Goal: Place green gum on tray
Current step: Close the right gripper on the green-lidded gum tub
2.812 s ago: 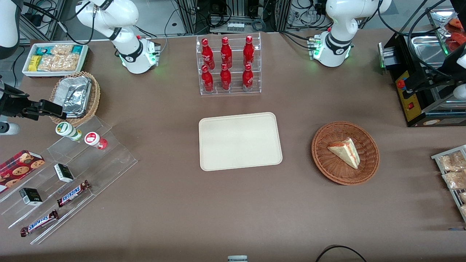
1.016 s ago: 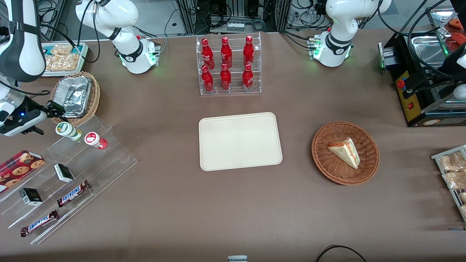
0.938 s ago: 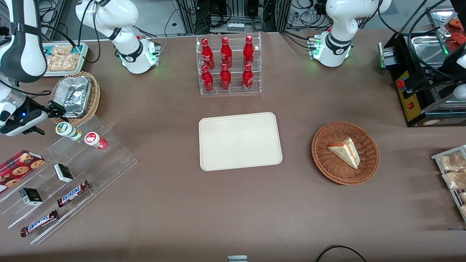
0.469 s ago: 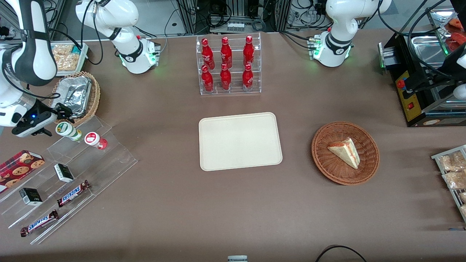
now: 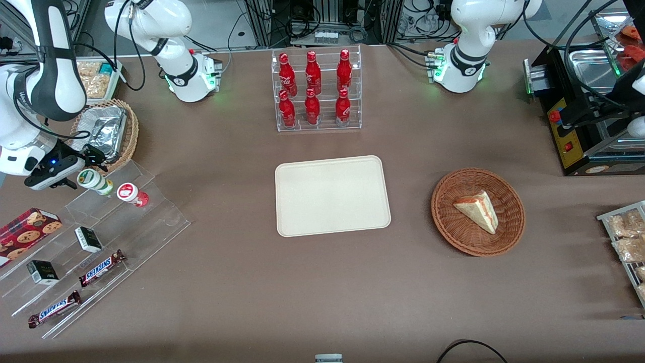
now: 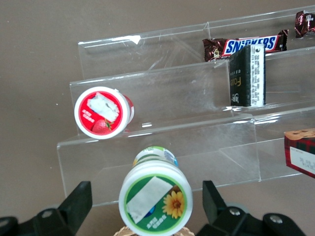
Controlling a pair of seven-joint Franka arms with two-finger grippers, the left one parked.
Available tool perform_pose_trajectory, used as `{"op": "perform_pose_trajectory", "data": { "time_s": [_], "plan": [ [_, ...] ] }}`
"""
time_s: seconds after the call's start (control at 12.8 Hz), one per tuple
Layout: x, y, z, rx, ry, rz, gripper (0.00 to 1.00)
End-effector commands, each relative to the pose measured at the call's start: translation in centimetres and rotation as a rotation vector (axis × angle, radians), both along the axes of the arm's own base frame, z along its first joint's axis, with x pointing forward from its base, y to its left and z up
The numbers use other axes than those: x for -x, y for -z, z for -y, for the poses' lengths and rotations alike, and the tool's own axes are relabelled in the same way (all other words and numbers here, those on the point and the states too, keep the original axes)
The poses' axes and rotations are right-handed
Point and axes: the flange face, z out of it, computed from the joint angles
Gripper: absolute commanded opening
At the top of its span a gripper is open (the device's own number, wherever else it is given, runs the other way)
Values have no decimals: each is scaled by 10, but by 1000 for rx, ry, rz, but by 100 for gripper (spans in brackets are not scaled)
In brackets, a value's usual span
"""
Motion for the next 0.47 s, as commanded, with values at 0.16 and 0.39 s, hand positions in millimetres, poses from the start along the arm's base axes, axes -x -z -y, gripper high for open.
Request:
{"op": "perform_pose_trajectory", "data": {
  "time_s": [0.16, 0.39],
  "plan": [
    [5, 5, 12, 4, 0, 14, 100],
    [4, 8, 9, 3, -3, 8, 11]
  ]
}}
